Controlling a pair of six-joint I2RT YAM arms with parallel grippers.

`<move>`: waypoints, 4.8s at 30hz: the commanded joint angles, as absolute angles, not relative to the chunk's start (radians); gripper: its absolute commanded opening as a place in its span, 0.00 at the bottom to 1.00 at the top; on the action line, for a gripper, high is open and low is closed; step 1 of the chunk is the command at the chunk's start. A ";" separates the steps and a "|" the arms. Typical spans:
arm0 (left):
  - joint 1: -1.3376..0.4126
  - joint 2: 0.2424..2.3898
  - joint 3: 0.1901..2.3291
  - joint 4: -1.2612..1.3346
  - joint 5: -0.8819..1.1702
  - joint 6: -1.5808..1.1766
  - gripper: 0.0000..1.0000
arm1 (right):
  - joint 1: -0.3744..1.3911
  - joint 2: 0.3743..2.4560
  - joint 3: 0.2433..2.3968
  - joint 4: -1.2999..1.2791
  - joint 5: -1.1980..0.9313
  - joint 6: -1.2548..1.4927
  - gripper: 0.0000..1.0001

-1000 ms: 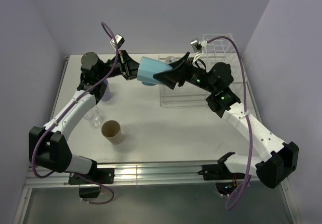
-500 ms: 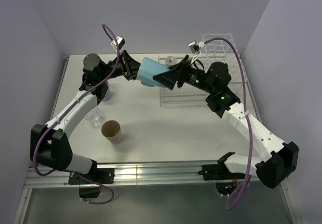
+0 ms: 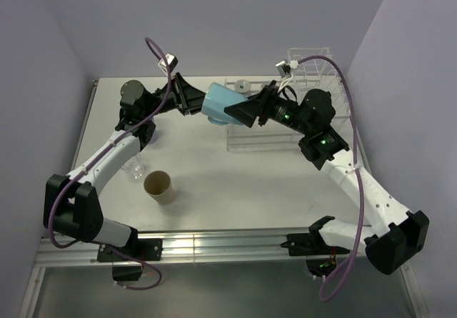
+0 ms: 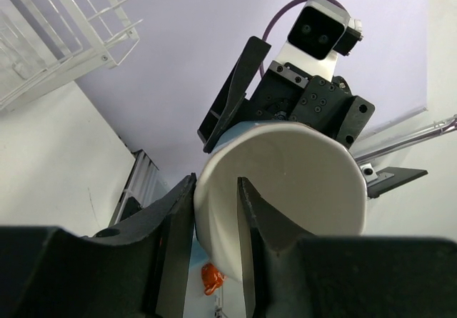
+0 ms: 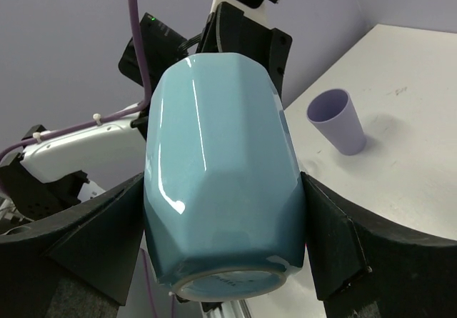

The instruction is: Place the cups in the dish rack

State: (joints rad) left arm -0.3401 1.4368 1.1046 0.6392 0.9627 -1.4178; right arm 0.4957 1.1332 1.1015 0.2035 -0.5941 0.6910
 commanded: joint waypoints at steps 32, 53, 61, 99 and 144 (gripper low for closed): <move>-0.155 1.494 1.172 0.467 0.839 -1.264 0.36 | 0.328 1.117 1.299 -0.214 -0.396 0.520 0.00; -0.150 1.244 1.425 -0.445 0.489 -0.750 0.39 | 0.371 1.748 1.922 -0.788 0.058 0.239 0.00; -0.150 1.209 1.408 -0.482 0.497 -0.706 0.39 | 0.403 1.894 2.020 -0.867 0.114 0.204 0.00; -0.149 1.212 1.397 -0.515 0.495 -0.643 0.38 | 0.483 2.201 2.210 -1.005 0.147 0.160 0.00; -0.149 1.229 1.376 -0.497 0.495 -0.650 0.38 | 0.515 2.220 2.164 -1.000 0.207 0.146 0.83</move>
State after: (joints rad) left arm -0.1501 1.2350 1.3781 -0.5217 0.4992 -0.6659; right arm 0.5083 2.2120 2.1593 -1.0122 0.1722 0.1406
